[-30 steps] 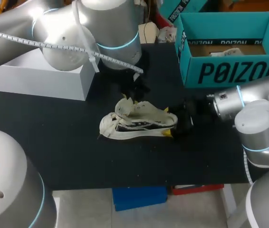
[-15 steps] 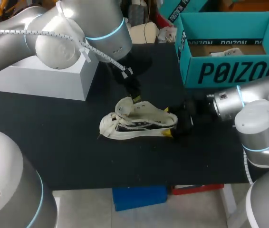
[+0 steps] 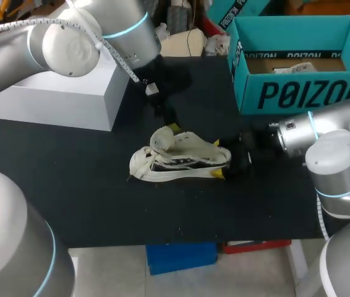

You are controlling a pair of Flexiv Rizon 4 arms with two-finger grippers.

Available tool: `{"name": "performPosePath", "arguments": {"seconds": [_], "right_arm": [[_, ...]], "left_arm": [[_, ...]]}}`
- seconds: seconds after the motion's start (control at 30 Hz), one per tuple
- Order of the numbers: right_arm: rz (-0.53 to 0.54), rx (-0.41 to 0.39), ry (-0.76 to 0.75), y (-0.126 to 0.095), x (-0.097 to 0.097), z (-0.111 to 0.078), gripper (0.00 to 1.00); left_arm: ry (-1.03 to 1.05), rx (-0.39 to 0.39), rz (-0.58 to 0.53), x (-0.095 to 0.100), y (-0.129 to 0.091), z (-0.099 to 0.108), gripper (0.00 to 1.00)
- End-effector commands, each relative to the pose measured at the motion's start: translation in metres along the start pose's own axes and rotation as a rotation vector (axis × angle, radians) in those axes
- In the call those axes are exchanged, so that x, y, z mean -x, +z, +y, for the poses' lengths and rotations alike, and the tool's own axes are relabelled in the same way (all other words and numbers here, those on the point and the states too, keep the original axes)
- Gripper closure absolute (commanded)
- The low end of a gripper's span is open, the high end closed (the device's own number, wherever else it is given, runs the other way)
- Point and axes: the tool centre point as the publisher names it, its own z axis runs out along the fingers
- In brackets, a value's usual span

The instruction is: Take the shoe out of the shoebox, open the shoe tongue, remove and reinsert the insole, then place the shoe into the shoebox

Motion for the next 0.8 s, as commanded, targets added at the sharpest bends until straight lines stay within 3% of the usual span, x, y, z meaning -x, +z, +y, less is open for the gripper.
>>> {"name": "performPosePath", "arguments": {"seconds": [0.03,0.3,0.8], "right_arm": [[-0.001,0.000,0.001,0.001,0.001,-0.002,1.00],[-0.001,0.000,0.001,0.001,0.001,-0.002,1.00],[-0.001,0.000,0.001,0.001,0.001,-0.002,1.00]], "left_arm": [[0.330,0.157,0.337,0.012,-0.001,-0.012,1.00],[0.268,0.217,0.348,0.020,0.008,-0.018,1.00],[0.123,0.135,0.328,0.035,0.028,-0.012,1.00]]}}
